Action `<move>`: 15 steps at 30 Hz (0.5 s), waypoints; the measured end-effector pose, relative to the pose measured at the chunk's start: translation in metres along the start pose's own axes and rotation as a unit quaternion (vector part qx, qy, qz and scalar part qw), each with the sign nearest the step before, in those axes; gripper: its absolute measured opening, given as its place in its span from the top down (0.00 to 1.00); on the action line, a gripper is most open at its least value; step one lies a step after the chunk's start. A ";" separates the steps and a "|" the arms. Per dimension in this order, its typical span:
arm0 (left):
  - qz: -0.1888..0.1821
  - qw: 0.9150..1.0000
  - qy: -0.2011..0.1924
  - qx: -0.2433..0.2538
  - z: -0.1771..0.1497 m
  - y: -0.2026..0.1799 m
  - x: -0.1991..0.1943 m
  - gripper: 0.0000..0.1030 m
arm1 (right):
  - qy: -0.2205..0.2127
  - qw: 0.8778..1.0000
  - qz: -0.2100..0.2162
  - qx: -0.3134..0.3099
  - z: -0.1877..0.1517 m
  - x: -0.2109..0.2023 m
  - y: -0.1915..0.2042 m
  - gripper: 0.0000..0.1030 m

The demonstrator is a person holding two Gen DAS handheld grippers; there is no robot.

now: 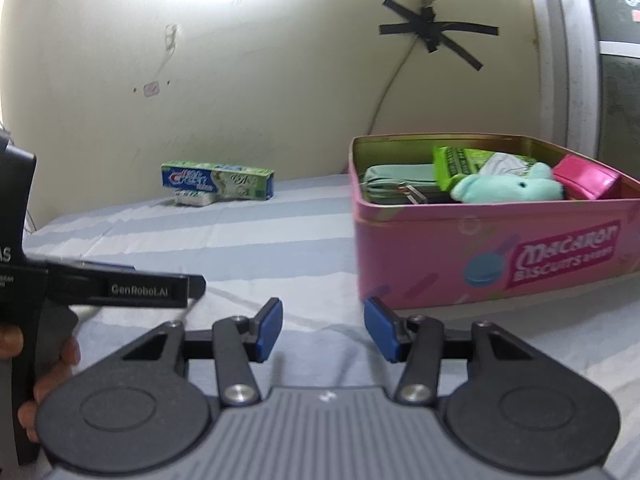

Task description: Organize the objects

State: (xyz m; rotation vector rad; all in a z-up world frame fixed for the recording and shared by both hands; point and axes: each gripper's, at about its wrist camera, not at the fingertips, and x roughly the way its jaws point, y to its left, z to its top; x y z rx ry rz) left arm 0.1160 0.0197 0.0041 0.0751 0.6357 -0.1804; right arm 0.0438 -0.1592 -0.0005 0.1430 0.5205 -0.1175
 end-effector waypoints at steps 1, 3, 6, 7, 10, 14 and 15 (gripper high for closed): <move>0.002 1.000 0.002 -0.006 0.001 0.005 0.001 0.17 | 0.003 1.000 0.001 -0.003 0.000 0.002 0.002 0.54; 0.008 1.000 0.003 -0.014 0.002 0.013 0.003 0.17 | 0.009 1.000 0.003 -0.007 0.000 0.005 0.006 0.53; 0.014 1.000 0.001 -0.021 0.002 0.018 0.005 0.16 | 0.018 1.000 0.005 -0.007 0.000 0.009 0.007 0.51; 0.014 1.000 0.001 -0.022 0.002 0.019 0.005 0.16 | 0.021 1.000 0.005 -0.007 0.000 0.010 0.007 0.51; 0.013 1.000 -0.001 -0.014 0.000 0.016 0.004 0.16 | 0.027 1.000 0.005 -0.007 0.000 0.011 0.007 0.49; 0.003 1.000 -0.007 -0.022 -0.001 0.019 0.002 0.16 | 0.030 1.000 0.008 -0.004 -0.001 0.012 0.007 0.46; 0.000 1.000 -0.008 -0.026 -0.002 0.020 0.002 0.15 | 0.032 0.999 0.008 -0.003 -0.001 0.012 0.006 0.45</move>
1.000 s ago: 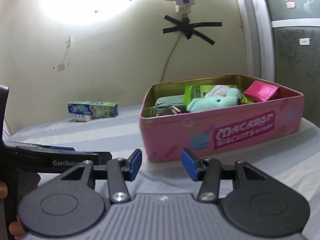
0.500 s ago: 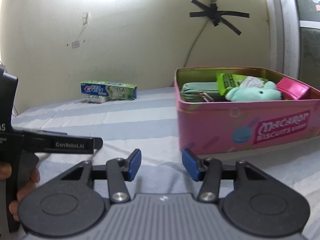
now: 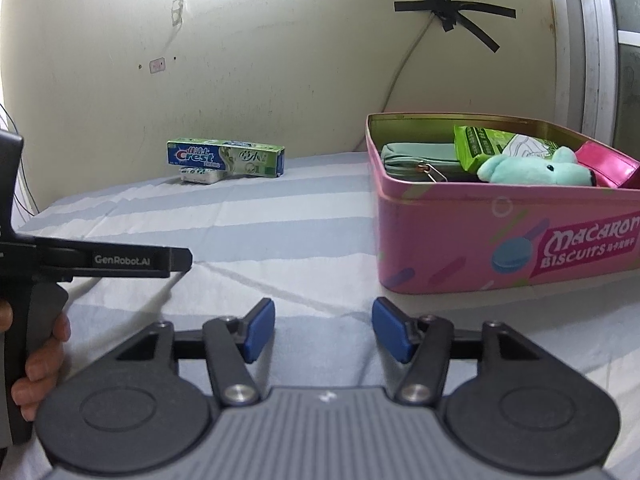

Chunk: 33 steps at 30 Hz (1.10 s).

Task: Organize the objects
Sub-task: 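Reach the right gripper to the green Crest toothpaste box and grasp it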

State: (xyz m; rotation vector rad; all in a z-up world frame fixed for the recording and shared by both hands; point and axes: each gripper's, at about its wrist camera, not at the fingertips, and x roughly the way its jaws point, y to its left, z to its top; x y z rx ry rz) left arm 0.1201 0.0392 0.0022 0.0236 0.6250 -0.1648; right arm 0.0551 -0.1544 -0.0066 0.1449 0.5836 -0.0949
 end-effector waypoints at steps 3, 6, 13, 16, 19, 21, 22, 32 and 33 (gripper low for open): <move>-0.005 1.000 0.000 -0.004 0.000 0.000 0.000 0.11 | 0.004 1.000 0.000 -0.004 0.000 0.002 0.001 0.42; -0.008 1.000 0.002 -0.007 0.000 0.001 0.001 0.10 | 0.011 1.000 -0.004 -0.022 0.000 0.005 0.007 0.28; -0.015 1.000 0.004 -0.018 0.000 0.003 0.001 0.03 | 0.022 0.999 -0.012 -0.041 -0.002 0.008 0.013 0.18; -0.014 1.000 0.004 -0.026 -0.001 0.005 0.000 0.00 | 0.022 0.999 -0.014 -0.042 -0.002 0.008 0.012 0.17; -0.016 0.999 0.000 -0.046 -0.002 0.010 -0.002 0.00 | 0.024 0.999 -0.015 -0.041 -0.001 0.009 0.012 0.14; -0.006 0.999 0.001 -0.049 -0.002 0.010 -0.003 0.00 | 0.027 0.999 -0.013 -0.040 0.000 0.010 0.011 0.08; -0.005 0.999 0.003 -0.046 -0.002 0.009 -0.003 0.00 | 0.029 0.999 -0.011 -0.041 0.000 0.010 0.012 0.07; 0.055 0.997 -0.043 -0.017 0.017 0.061 -0.015 0.00 | 0.016 0.993 0.025 -0.117 0.024 0.025 0.042 0.07; 0.072 0.996 -0.051 -0.020 0.017 0.069 -0.015 0.00 | 0.013 0.992 0.034 -0.124 0.033 0.032 0.049 0.07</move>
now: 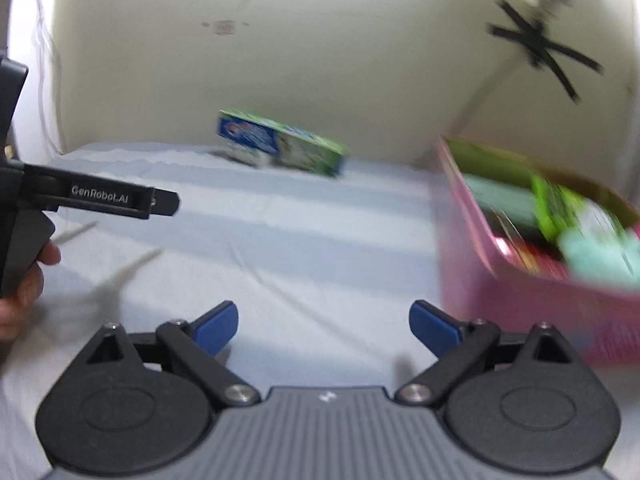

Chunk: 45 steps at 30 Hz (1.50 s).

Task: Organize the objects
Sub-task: 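Reach the right gripper to the green Crest toothpaste box and grasp it, then lift the Crest box toward the tin with the right gripper while the left gripper grips its other end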

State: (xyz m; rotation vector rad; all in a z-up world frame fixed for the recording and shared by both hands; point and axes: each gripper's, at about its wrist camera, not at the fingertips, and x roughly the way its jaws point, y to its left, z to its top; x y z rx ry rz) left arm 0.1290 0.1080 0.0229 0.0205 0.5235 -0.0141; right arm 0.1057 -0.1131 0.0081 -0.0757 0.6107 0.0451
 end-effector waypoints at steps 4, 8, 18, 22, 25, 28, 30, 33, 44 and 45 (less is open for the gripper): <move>0.025 0.994 0.027 -0.100 -0.004 0.040 0.020 0.00 | -0.023 0.999 0.027 -0.008 0.047 0.044 0.014 0.07; 0.029 0.989 0.036 -0.142 -0.002 0.054 0.026 0.00 | -0.032 0.994 0.013 -0.099 0.100 0.109 0.036 0.00; 0.032 0.991 0.049 -0.117 -0.004 0.051 0.031 0.00 | 0.069 0.959 -0.018 -0.274 0.167 0.250 0.046 0.02; 0.030 0.992 0.051 -0.115 -0.003 0.053 0.034 0.00 | 0.079 0.959 0.006 -0.271 0.168 0.244 0.049 0.42; 0.026 0.990 0.055 -0.125 -0.001 0.058 0.034 0.00 | 0.041 0.941 -0.035 -0.333 0.143 0.217 0.066 0.58; -0.003 0.983 0.048 -0.176 0.003 0.071 0.030 0.00 | 0.029 0.937 -0.039 -0.346 0.123 0.178 0.075 0.65; -0.033 0.976 0.028 -0.211 0.004 0.081 0.022 0.00 | 0.028 0.927 -0.034 -0.373 0.101 0.148 0.082 0.64; -0.066 0.971 0.009 -0.229 0.004 0.084 0.014 0.00 | 0.014 0.901 -0.056 -0.430 0.057 0.102 0.095 0.64; -0.210 0.960 0.075 -0.167 -0.003 0.049 0.012 0.00 | -0.016 0.949 -0.050 -0.312 -0.046 -0.055 0.071 0.39; -0.216 0.960 0.074 -0.160 -0.003 0.047 0.009 0.00 | -0.013 0.958 -0.038 -0.283 -0.049 -0.064 0.065 0.31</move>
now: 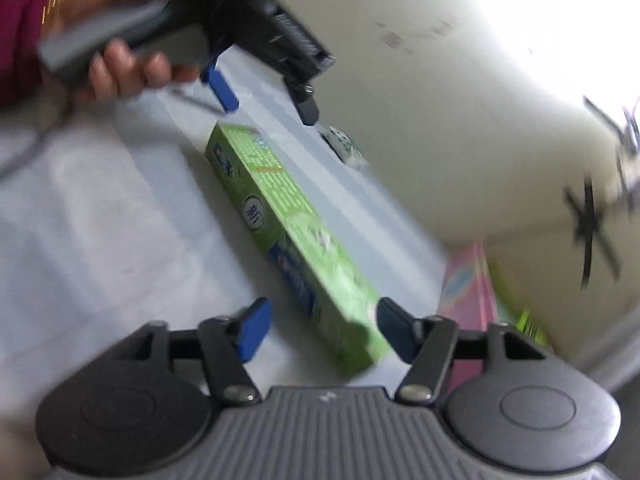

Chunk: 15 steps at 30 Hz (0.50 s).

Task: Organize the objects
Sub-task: 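Lift the Crest box toward the tin with the right gripper while the left gripper grips its other end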

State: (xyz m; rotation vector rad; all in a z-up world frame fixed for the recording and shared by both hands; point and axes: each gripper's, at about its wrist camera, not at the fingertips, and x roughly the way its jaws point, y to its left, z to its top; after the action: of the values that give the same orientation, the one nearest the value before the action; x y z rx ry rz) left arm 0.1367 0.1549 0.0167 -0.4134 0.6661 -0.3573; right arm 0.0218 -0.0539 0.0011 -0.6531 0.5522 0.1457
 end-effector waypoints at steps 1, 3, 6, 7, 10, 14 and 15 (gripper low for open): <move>-0.003 1.000 0.002 0.011 -0.003 -0.005 -0.003 0.00 | 0.000 0.999 0.014 0.036 -0.006 -0.008 -0.006 0.28; -0.006 0.999 0.010 0.030 -0.009 -0.013 -0.007 0.00 | -0.003 0.993 0.041 0.109 -0.019 -0.020 -0.018 0.25; -0.006 0.998 0.021 0.061 -0.024 -0.021 -0.014 0.00 | -0.006 0.980 0.057 0.191 -0.040 -0.025 -0.037 0.22; -0.009 0.997 0.029 0.067 -0.027 -0.023 -0.015 0.00 | -0.003 0.976 0.060 0.209 -0.048 -0.025 -0.045 0.22; -0.020 0.997 0.042 0.067 -0.034 -0.024 -0.018 0.00 | 0.007 0.966 0.075 0.245 -0.047 -0.018 -0.052 0.21; -0.037 0.995 0.060 0.071 -0.042 -0.028 -0.018 0.10 | 0.004 0.958 0.097 0.269 -0.047 0.004 -0.063 0.21; -0.033 0.994 0.070 0.073 -0.044 -0.030 -0.015 0.11 | 0.004 0.957 0.101 0.271 -0.044 0.007 -0.057 0.21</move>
State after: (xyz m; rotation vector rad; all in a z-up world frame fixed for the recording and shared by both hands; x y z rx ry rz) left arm 0.0915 0.1244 0.0069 -0.2725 0.7598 -0.4973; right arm 0.0256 -0.1263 -0.0012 -0.0620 0.6320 0.1740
